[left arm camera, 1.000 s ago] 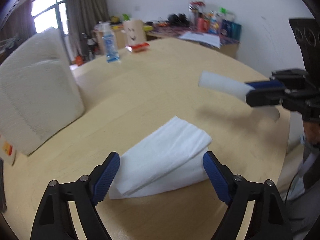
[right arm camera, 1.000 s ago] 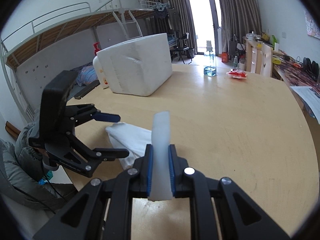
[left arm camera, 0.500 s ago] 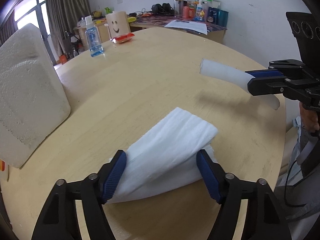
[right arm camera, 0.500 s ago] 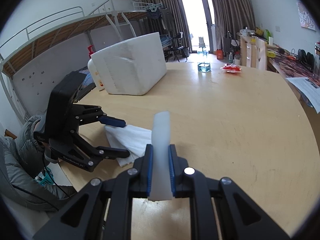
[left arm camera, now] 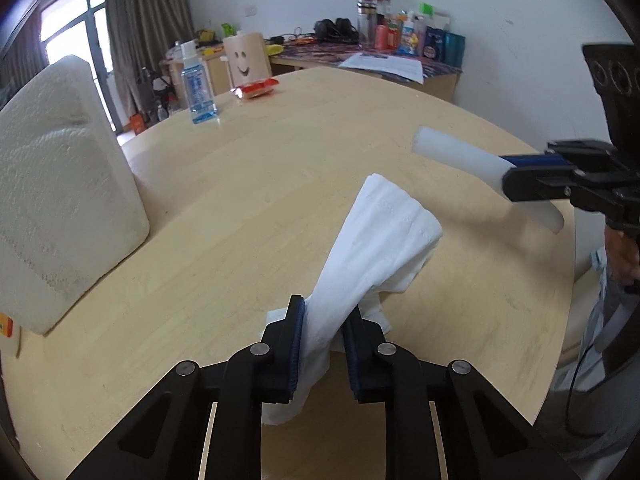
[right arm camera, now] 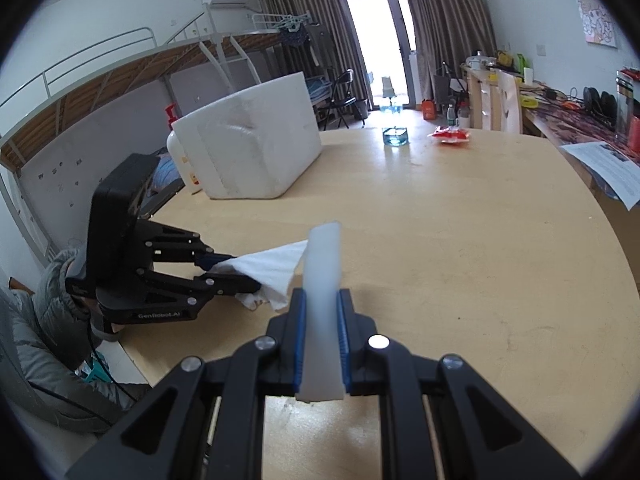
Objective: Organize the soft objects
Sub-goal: 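Grasp the white napkin with the left tool and lift it, then carry the napkin and rolled towel over the foam box with both tools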
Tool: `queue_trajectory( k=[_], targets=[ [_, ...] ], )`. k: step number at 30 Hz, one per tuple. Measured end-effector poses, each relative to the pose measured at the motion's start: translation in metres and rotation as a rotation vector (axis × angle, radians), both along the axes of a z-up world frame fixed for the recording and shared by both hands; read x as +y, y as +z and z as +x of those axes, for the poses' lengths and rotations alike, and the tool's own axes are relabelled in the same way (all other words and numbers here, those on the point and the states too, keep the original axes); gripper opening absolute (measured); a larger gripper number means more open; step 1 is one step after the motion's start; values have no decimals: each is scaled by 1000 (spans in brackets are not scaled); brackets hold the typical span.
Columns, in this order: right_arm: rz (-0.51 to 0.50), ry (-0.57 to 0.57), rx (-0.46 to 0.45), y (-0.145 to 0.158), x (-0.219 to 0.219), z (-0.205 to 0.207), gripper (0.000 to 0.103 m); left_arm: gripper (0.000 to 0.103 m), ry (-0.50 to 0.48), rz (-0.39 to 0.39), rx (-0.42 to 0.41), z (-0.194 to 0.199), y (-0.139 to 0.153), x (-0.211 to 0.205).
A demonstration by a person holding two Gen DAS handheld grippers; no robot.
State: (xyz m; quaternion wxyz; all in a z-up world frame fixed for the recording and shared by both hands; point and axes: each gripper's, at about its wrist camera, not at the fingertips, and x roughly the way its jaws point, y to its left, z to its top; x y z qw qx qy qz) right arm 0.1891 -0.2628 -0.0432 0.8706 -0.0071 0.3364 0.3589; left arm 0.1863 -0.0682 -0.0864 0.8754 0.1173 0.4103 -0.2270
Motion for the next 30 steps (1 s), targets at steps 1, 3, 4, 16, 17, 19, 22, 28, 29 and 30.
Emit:
queue_trajectory(
  k=[1, 3, 4, 16, 17, 19, 22, 28, 29, 30],
  targets=[
    [0, -7, -4, 1, 0, -1, 18, 20, 9, -3, -8, 0, 1, 0],
    [4, -15, -9, 3, -2, -1, 18, 20, 21, -4, -28, -1, 5, 0],
    [7, -20, -11, 3, -2, -2, 18, 20, 26, -9, -39, -1, 8, -1],
    [4, -92, -73, 12, -4, -13, 18, 20, 127, -73, -123, -10, 37, 0],
    [12, -96, -77, 13, -4, -15, 18, 20, 135, -74, -133, -11, 39, 0],
    [16, -107, -91, 16, -4, -16, 18, 20, 147, -86, -155, -14, 46, 2],
    [32, -129, -114, 23, -4, -18, 18, 20, 169, -100, -192, -19, 59, 6],
    [30, -157, -176, 40, 7, -25, 18, 20, 209, -128, -255, -30, 80, 20],
    [31, -156, -185, 42, 10, -27, 18, 20, 216, -129, -264, -32, 83, 22],
    [32, -154, -193, 43, 13, -28, 18, 20, 227, -130, -273, -34, 85, 25]
  ],
)
